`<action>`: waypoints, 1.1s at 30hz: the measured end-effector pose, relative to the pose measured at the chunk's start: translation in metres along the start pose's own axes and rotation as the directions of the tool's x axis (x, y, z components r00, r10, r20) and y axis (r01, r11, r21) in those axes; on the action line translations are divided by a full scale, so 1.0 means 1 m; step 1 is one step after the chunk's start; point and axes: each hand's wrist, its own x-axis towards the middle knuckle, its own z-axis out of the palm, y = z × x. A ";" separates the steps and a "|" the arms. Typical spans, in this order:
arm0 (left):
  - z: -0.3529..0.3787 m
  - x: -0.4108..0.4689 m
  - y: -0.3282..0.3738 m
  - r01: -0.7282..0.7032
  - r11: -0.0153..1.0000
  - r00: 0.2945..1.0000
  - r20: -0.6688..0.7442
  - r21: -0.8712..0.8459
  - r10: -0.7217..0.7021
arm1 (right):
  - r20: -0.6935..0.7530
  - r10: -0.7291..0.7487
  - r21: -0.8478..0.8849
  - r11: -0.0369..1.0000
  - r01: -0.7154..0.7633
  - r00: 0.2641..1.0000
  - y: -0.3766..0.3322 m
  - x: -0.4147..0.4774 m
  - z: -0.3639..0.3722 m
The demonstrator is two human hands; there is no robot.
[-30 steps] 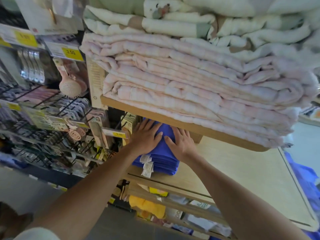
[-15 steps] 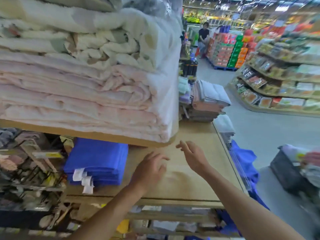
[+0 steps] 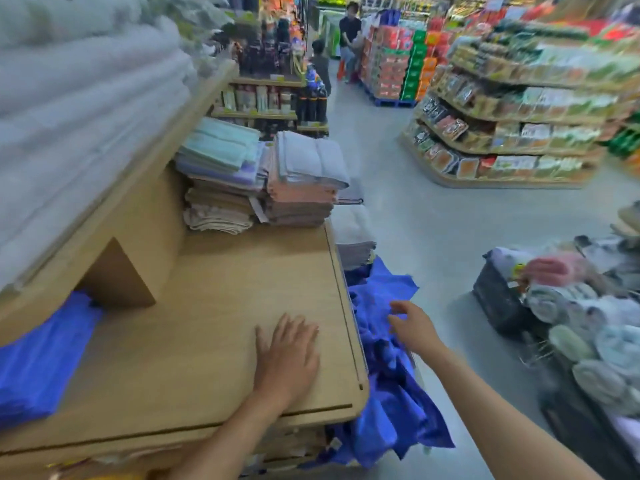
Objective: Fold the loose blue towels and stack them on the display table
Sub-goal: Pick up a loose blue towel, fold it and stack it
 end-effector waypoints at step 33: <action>-0.033 0.051 0.083 -0.186 0.928 0.950 -0.302 -0.324 0.084 | -0.109 -0.408 -0.560 0.779 0.283 0.907 -0.046 0.064 -0.048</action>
